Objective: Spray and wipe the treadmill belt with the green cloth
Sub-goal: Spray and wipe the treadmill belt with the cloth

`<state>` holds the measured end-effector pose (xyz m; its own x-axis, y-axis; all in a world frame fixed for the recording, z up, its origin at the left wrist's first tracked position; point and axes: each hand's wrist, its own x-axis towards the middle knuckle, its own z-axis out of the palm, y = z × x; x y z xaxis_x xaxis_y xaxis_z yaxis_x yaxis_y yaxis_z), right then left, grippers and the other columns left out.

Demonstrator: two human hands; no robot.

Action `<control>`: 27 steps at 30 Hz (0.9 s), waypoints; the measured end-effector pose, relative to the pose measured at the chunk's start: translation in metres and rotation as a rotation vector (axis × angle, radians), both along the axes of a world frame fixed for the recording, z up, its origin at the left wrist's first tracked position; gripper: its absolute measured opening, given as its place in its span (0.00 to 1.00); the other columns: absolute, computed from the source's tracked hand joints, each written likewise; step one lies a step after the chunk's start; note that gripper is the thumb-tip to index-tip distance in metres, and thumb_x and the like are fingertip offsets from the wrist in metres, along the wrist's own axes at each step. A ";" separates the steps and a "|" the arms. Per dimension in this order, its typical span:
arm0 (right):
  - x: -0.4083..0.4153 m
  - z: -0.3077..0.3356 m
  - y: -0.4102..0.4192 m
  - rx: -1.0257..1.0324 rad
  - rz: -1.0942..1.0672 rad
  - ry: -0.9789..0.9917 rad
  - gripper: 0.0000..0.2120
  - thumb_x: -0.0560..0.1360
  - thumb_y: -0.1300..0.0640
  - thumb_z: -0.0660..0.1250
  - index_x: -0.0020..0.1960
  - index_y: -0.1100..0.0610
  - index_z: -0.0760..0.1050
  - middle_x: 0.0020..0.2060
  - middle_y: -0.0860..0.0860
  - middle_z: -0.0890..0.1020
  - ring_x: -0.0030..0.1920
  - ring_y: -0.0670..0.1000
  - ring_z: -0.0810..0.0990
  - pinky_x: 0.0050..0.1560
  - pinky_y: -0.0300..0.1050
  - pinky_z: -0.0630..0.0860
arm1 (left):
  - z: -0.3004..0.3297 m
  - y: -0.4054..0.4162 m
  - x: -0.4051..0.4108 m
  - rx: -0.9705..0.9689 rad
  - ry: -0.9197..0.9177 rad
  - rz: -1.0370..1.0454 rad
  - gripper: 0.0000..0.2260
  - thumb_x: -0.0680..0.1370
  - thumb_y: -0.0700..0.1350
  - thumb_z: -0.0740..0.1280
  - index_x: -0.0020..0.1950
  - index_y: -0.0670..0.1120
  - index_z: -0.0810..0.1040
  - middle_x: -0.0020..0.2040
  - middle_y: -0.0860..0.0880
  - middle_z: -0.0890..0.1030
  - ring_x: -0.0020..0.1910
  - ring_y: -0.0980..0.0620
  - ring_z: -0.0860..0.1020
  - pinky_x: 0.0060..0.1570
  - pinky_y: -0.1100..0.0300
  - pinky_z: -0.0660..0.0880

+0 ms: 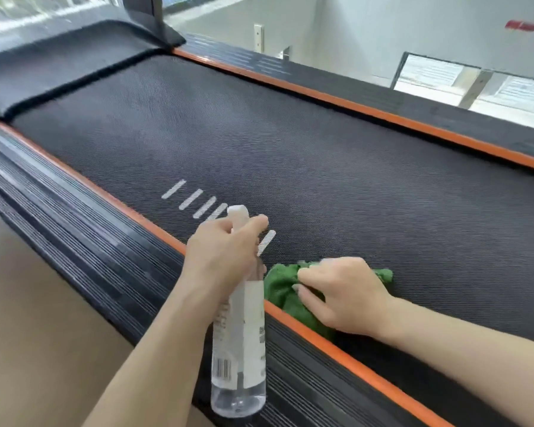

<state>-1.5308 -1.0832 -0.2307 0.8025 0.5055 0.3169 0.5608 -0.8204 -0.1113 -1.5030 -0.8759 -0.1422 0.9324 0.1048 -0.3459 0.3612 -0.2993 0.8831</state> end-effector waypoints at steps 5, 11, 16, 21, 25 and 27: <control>0.042 0.001 0.034 0.044 -0.306 -0.047 0.14 0.75 0.45 0.62 0.36 0.50 0.63 0.27 0.48 0.75 0.33 0.54 0.79 0.28 0.45 0.64 | 0.006 0.005 0.010 -0.118 -0.044 0.162 0.21 0.72 0.60 0.75 0.28 0.46 0.81 0.30 0.45 0.83 0.34 0.43 0.87 0.48 0.43 0.85; -0.013 0.009 0.037 0.053 -0.185 0.042 0.15 0.74 0.43 0.63 0.35 0.50 0.63 0.27 0.46 0.74 0.30 0.51 0.76 0.28 0.44 0.68 | 0.001 0.017 0.006 -0.102 -0.010 0.157 0.23 0.65 0.62 0.73 0.34 0.41 0.80 0.32 0.45 0.83 0.44 0.35 0.87 0.52 0.33 0.83; 0.030 0.006 0.042 -0.048 0.010 -0.011 0.13 0.76 0.45 0.63 0.36 0.51 0.68 0.30 0.47 0.77 0.33 0.53 0.77 0.30 0.46 0.70 | -0.002 0.033 0.008 -0.112 0.015 0.227 0.18 0.65 0.62 0.73 0.26 0.48 0.82 0.36 0.42 0.87 0.43 0.38 0.88 0.54 0.38 0.83; 0.149 0.005 0.089 0.028 -0.365 0.021 0.13 0.80 0.45 0.57 0.44 0.52 0.74 0.39 0.52 0.83 0.42 0.59 0.82 0.36 0.48 0.68 | -0.013 0.044 0.004 -0.119 0.014 0.182 0.30 0.66 0.66 0.71 0.42 0.36 0.81 0.43 0.35 0.86 0.44 0.35 0.87 0.54 0.36 0.83; 0.186 0.008 0.111 0.063 -0.535 0.090 0.14 0.81 0.45 0.53 0.45 0.52 0.72 0.42 0.54 0.83 0.44 0.60 0.81 0.40 0.49 0.66 | -0.022 0.060 0.007 -0.159 0.047 0.218 0.30 0.65 0.66 0.71 0.42 0.37 0.82 0.41 0.37 0.86 0.44 0.34 0.87 0.54 0.35 0.83; 0.161 0.008 0.108 0.076 -0.493 0.117 0.13 0.81 0.44 0.55 0.43 0.50 0.70 0.40 0.53 0.83 0.44 0.60 0.81 0.39 0.49 0.66 | -0.025 0.066 0.007 -0.176 0.053 0.228 0.25 0.63 0.67 0.71 0.35 0.44 0.84 0.40 0.40 0.87 0.45 0.34 0.87 0.55 0.35 0.83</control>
<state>-1.3696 -0.9753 -0.2231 0.9721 0.0369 0.2315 0.0892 -0.9715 -0.2197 -1.4959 -0.8101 -0.1676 0.8717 0.2435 -0.4252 0.4490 -0.0493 0.8922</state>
